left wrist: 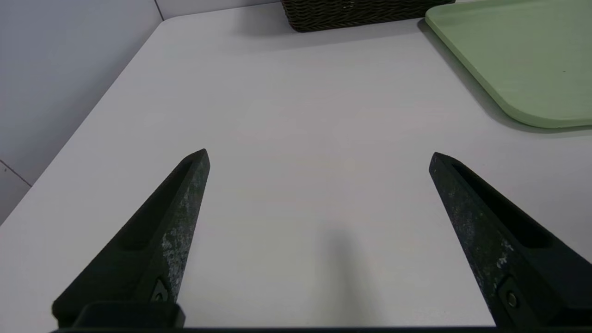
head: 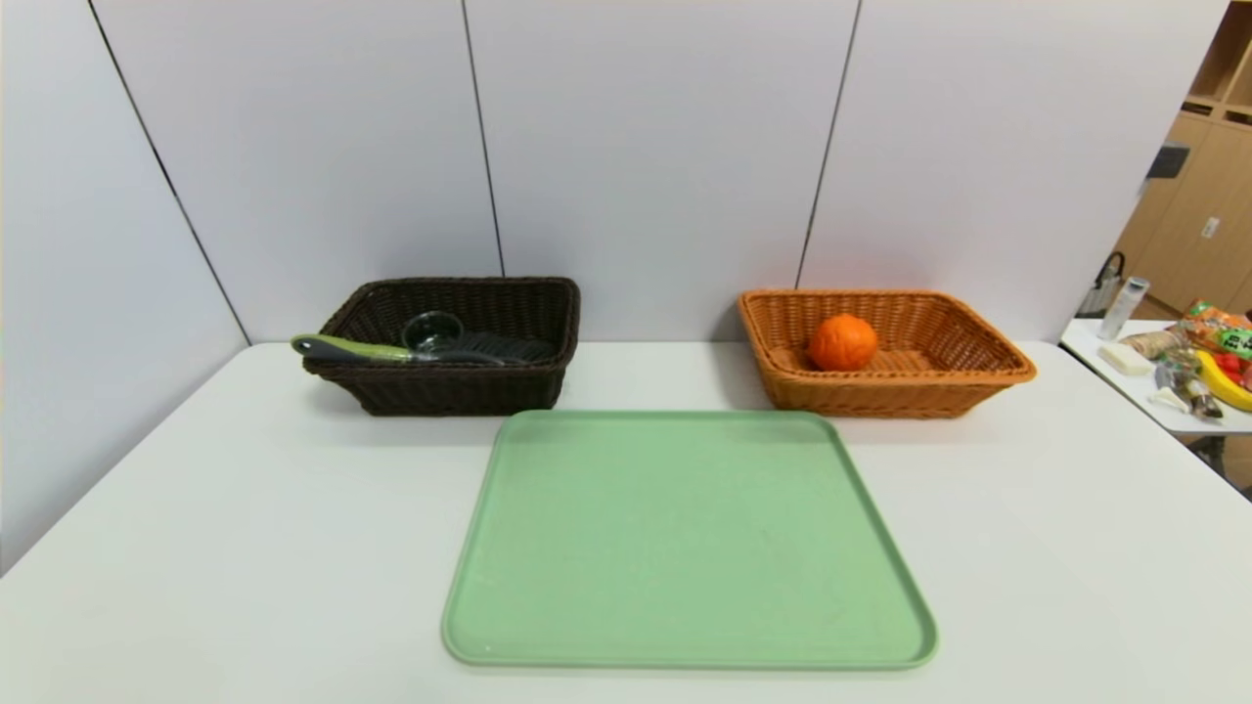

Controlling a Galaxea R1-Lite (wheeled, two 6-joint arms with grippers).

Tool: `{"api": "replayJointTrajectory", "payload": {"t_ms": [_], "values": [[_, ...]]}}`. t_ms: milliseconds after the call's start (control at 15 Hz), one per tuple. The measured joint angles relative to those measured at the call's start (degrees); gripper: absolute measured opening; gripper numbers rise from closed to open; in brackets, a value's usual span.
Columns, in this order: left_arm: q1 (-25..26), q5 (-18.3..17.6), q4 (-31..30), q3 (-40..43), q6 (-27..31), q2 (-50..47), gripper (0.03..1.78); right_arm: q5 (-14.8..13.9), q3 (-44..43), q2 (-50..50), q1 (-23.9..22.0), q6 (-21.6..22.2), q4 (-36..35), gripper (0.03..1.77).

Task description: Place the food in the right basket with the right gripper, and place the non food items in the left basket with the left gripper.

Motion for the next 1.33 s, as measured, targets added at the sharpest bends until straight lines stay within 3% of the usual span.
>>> {"api": "replayJointTrajectory", "payload": {"t_ms": [267, 467, 1333], "values": [[0.0, 0.0, 0.0, 0.0, -0.1, 0.0, 1.69, 3.6, 1.2, 0.0, 0.0, 1.7, 3.8, 1.70], [0.0, 0.0, 0.0, 0.0, -0.1, 0.0, 1.69, 3.7, 0.8, 0.0, 0.0, 4.9, 6.2, 1.70], [0.0, 0.0, 0.0, 0.0, 0.0, 0.0, 1.69, 3.5, 0.8, 0.0, 0.0, 5.2, 6.0, 1.70]]}}
